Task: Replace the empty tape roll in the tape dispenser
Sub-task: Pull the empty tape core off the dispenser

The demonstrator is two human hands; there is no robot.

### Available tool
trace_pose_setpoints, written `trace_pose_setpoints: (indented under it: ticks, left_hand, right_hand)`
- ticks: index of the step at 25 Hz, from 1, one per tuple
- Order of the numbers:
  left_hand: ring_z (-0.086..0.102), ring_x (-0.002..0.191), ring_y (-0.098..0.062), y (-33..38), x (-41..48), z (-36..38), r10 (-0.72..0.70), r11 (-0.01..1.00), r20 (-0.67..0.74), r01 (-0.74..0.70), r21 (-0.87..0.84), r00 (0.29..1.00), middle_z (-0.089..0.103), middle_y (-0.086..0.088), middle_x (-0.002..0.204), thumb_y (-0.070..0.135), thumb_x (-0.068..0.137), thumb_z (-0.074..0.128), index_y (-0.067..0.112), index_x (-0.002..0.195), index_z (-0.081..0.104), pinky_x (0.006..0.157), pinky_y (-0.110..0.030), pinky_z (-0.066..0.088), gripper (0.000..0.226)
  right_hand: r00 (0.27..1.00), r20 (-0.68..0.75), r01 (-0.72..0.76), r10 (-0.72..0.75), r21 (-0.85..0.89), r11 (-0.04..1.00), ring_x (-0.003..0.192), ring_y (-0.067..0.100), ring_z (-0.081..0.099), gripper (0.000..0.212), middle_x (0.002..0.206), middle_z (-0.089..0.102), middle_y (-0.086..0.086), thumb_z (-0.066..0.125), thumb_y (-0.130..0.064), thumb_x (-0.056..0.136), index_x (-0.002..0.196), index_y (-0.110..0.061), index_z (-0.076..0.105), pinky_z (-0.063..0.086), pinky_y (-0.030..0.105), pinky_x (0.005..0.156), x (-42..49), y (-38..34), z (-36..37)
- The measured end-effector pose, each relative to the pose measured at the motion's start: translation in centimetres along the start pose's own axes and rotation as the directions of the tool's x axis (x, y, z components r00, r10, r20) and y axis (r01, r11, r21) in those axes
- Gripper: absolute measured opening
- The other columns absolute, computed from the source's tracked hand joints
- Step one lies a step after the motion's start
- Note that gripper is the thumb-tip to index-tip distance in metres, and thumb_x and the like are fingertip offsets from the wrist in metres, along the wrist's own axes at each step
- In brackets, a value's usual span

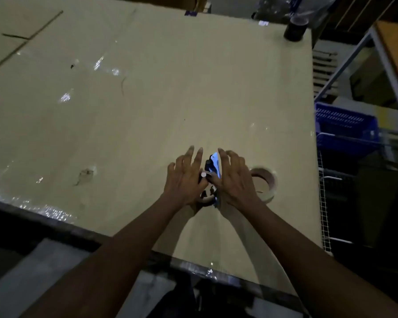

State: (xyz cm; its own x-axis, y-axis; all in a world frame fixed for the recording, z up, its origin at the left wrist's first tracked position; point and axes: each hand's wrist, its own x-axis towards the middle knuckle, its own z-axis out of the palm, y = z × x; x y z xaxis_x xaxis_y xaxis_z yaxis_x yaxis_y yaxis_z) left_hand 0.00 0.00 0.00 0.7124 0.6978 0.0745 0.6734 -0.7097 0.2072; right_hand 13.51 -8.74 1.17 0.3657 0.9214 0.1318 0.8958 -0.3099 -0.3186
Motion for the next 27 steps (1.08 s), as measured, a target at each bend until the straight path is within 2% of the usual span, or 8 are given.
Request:
trace_pose_setpoints:
  ticks: [2, 5, 8, 13, 19, 22, 25, 27]
  left_hand:
    - [0.049, 0.116, -0.037, 0.2, -0.6, 0.3, -0.067, 0.993, 0.090, 0.076, -0.093, 0.994, 0.041, -0.014, 0.144, 0.039, 0.085, 0.050, 0.018, 0.146, 0.027, 0.084, -0.045, 0.045, 0.068]
    - [0.055, 0.103, -0.036, 0.2, -1.7, 1.1, -0.151, 0.956, 0.248, 0.205, -0.210, 0.957, 0.051, -0.012, 0.119, 0.032, 0.080, 0.053, 0.021, 0.136, 0.035, 0.078, -0.042, 0.047, 0.059]
    - [0.057, 0.092, -0.038, 0.3, -1.9, 1.2, -0.201, 0.913, 0.267, 0.279, -0.298, 0.942, 0.052, -0.012, 0.106, 0.024, 0.078, 0.054, 0.019, 0.122, 0.043, 0.074, -0.040, 0.047, 0.045]
    - [0.055, 0.085, -0.039, 0.1, -1.8, 1.5, -0.209, 0.902, 0.236, 0.280, -0.328, 0.949, 0.053, -0.014, 0.097, 0.013, 0.074, 0.055, 0.012, 0.107, 0.049, 0.068, -0.037, 0.041, 0.034]
    - [0.057, 0.078, -0.032, -1.5, -0.9, 1.6, -0.079, 0.945, 0.209, 0.140, -0.297, 0.975, 0.059, -0.011, 0.087, 0.008, 0.071, 0.058, 0.011, 0.100, 0.057, 0.060, -0.031, 0.034, 0.029]
    - [0.059, 0.080, -0.028, -2.7, -0.6, 1.3, -0.015, 0.960, 0.245, 0.083, -0.266, 0.969, 0.061, -0.007, 0.088, 0.012, 0.078, 0.059, 0.014, 0.099, 0.058, 0.061, -0.030, 0.034, 0.021]
    - [0.058, 0.082, -0.029, -3.1, -1.2, 0.9, 0.020, 0.945, 0.278, 0.073, -0.319, 0.960, 0.061, -0.008, 0.091, 0.012, 0.073, 0.061, 0.013, 0.099, 0.058, 0.062, -0.029, 0.033, 0.025]
    - [0.058, 0.083, -0.032, -2.7, -2.2, 0.8, 0.031, 0.933, 0.274, 0.071, -0.353, 0.961, 0.060, -0.010, 0.091, 0.015, 0.071, 0.061, 0.013, 0.101, 0.056, 0.063, -0.030, 0.034, 0.030]
  right_hand:
    - [0.998, 0.044, -0.048, 0.044, 0.108, 0.993, 0.103, 0.036, 0.050, 0.063, 0.128, 0.048, 0.017, 0.050, -0.035, 0.089, 0.144, -0.012, 0.029, 0.047, 0.044, 0.081, -0.7, -1.0, 0.8]
    - [0.968, 0.168, -0.221, 0.189, 0.199, 0.955, 0.095, 0.038, 0.055, 0.068, 0.121, 0.046, 0.017, 0.048, -0.023, 0.087, 0.147, -0.014, 0.018, 0.045, 0.041, 0.072, -2.4, -2.2, 1.9]
    - [0.932, 0.237, -0.329, 0.275, 0.231, 0.916, 0.091, 0.040, 0.057, 0.070, 0.122, 0.048, 0.016, 0.045, -0.020, 0.088, 0.149, -0.015, 0.011, 0.043, 0.039, 0.069, -2.8, -2.4, 2.6]
    - [0.947, 0.248, -0.293, 0.205, 0.400, 0.868, 0.096, 0.030, 0.054, 0.044, 0.113, 0.055, 0.009, 0.039, -0.021, 0.081, 0.124, -0.019, 0.043, 0.047, 0.041, 0.078, -2.8, -1.3, 3.1]
    - [0.924, 0.367, -0.272, 0.105, 0.438, 0.857, 0.077, 0.019, 0.055, 0.027, 0.087, 0.060, 0.003, 0.041, -0.023, 0.077, 0.101, -0.018, 0.052, 0.044, 0.031, 0.067, -1.6, -0.5, 1.4]
    - [0.881, 0.471, -0.233, 0.044, 0.353, 0.906, 0.073, 0.023, 0.056, 0.030, 0.084, 0.064, 0.007, 0.040, -0.023, 0.076, 0.103, -0.017, 0.053, 0.045, 0.034, 0.065, -0.4, 0.3, 0.5]
    - [0.834, 0.552, -0.093, 0.001, 0.138, 0.986, 0.081, 0.037, 0.060, 0.031, 0.093, 0.067, 0.015, 0.046, -0.025, 0.083, 0.112, -0.017, 0.051, 0.051, 0.045, 0.069, 1.3, 0.7, -0.1]
    - [0.821, 0.571, -0.011, -0.004, 0.023, 1.000, 0.088, 0.040, 0.060, 0.032, 0.101, 0.066, 0.018, 0.050, -0.026, 0.085, 0.116, -0.016, 0.050, 0.049, 0.042, 0.067, 2.3, 0.4, -0.2]
